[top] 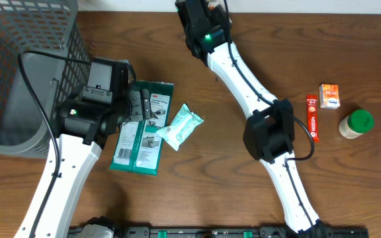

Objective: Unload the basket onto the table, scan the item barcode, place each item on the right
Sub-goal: 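Hold the juice box in front of the white scanner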

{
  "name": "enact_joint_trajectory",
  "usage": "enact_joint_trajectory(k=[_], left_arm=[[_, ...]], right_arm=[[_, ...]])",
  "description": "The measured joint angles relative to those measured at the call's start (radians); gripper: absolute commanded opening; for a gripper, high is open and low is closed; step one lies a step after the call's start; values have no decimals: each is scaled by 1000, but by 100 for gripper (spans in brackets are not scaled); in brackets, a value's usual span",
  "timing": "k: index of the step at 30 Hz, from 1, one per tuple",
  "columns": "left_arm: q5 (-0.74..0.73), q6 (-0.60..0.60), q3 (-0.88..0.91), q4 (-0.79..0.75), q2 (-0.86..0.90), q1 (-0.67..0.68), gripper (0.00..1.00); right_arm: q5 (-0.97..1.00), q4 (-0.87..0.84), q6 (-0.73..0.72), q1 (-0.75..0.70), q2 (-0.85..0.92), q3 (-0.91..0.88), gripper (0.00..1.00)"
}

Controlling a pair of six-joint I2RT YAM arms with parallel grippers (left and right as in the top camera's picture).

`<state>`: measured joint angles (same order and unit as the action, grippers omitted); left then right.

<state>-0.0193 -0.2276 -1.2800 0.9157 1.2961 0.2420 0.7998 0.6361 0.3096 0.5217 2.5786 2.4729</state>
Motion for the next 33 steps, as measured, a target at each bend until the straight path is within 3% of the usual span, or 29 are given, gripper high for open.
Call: enact_joint_trajectory(k=[9, 20, 33], left_arm=[[0, 0, 0, 0, 0, 0, 84], [0, 0, 0, 0, 0, 0, 84], [0, 0, 0, 0, 0, 0, 84]], right_arm=[[63, -94, 159, 2, 105, 0, 1], [87, -256, 395, 8, 107, 0, 1], [77, -257, 455, 8, 107, 0, 1]])
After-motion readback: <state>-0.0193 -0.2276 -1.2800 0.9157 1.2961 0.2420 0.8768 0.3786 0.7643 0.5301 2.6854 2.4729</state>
